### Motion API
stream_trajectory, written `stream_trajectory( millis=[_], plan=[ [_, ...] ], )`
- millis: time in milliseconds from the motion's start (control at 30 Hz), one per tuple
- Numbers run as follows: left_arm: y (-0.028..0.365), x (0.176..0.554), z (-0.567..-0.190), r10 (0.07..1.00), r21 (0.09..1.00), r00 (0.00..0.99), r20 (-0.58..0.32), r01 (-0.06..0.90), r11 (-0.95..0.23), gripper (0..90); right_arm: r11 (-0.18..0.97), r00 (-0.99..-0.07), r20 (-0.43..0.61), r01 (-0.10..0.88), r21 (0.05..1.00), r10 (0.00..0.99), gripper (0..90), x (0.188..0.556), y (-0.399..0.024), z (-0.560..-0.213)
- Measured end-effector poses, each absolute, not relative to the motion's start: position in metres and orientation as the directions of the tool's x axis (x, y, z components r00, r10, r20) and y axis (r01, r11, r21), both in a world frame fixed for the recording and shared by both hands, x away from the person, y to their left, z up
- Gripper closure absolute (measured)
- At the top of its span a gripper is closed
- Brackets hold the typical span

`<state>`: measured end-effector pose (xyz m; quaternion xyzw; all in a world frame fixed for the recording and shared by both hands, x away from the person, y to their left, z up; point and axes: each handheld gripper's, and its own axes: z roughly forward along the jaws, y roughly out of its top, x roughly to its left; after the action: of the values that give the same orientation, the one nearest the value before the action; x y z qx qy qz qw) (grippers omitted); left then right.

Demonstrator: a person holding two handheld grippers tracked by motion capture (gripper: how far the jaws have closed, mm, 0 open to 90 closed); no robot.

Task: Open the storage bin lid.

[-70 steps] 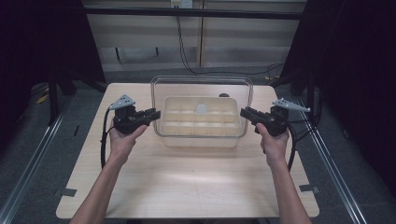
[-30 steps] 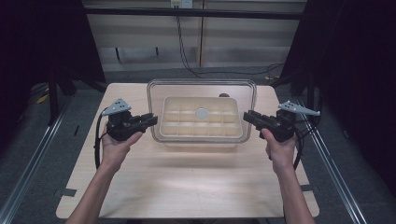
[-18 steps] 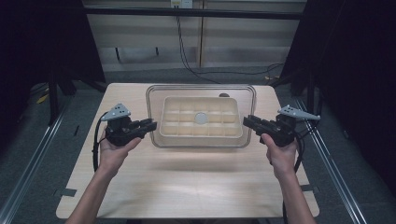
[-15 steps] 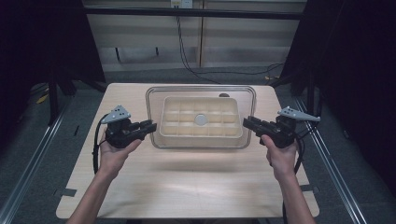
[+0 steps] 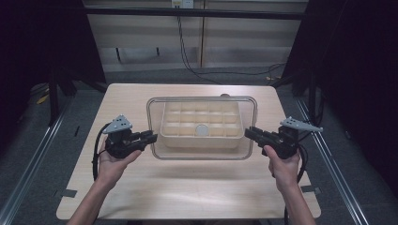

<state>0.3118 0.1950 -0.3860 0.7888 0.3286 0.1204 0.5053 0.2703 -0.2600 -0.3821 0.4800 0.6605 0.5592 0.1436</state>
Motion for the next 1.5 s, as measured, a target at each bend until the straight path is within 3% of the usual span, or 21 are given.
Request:
stream_trajectory(
  millis=[1500],
  plan=[
    [0.203,0.266,-0.427,0.627,0.803,0.758,-0.179,0.481,-0.352,71.9,-0.023,-0.501,0.352,0.551,0.834,0.791,73.1,0.213,-0.249,-0.413]
  ],
)
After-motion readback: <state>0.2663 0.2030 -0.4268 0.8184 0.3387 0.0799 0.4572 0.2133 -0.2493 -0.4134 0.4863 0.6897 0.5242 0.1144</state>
